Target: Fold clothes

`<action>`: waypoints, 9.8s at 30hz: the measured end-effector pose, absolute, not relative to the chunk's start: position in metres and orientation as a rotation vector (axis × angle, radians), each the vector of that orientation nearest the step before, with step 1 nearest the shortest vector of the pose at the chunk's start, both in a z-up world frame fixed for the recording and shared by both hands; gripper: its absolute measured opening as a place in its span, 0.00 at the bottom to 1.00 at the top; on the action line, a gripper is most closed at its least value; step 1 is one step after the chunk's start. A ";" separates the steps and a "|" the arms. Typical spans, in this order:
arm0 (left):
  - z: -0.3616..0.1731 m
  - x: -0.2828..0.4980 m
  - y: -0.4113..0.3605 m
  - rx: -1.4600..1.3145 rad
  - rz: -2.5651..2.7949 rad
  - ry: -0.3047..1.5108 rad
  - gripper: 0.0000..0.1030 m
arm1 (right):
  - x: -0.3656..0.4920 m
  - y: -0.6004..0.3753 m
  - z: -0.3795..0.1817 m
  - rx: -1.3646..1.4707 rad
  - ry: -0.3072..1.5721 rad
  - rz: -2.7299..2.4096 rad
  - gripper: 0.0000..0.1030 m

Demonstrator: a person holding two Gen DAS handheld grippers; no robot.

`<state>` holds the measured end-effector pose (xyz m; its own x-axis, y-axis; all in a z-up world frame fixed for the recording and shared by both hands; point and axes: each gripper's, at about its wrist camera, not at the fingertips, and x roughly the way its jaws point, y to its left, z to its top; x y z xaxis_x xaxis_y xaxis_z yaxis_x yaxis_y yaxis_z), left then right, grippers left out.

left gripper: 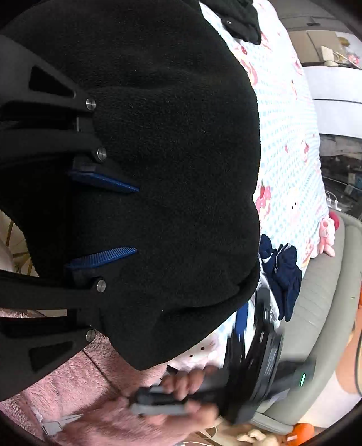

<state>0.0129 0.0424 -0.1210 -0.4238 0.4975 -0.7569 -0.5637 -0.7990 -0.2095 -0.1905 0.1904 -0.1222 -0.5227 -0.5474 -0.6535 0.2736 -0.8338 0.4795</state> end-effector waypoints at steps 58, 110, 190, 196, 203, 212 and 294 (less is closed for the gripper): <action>-0.128 -0.104 0.159 -1.207 1.924 0.662 0.61 | -0.233 0.187 -0.186 1.310 -0.491 -1.914 0.32; -0.097 -0.053 0.098 -0.883 2.272 0.385 0.65 | -0.200 0.204 -0.149 1.200 -0.131 -2.671 0.47; -0.153 0.004 -0.220 -1.437 2.277 -1.069 0.73 | -0.124 0.235 -0.137 1.376 -0.342 -2.489 0.52; -0.148 0.046 -0.152 -1.308 2.308 -0.899 0.53 | -0.083 0.198 -0.138 1.389 -0.310 -2.238 0.54; -0.159 0.017 -0.055 -1.397 2.390 -0.362 0.41 | -0.091 0.114 -0.171 1.454 0.040 -2.202 0.53; -0.138 -0.024 -0.047 -1.307 2.437 -0.380 0.41 | -0.118 0.110 -0.158 1.344 -0.045 -2.337 0.46; -0.083 -0.042 -0.089 -0.988 2.623 -0.435 0.60 | -0.097 0.179 -0.155 1.170 -0.195 -2.457 0.62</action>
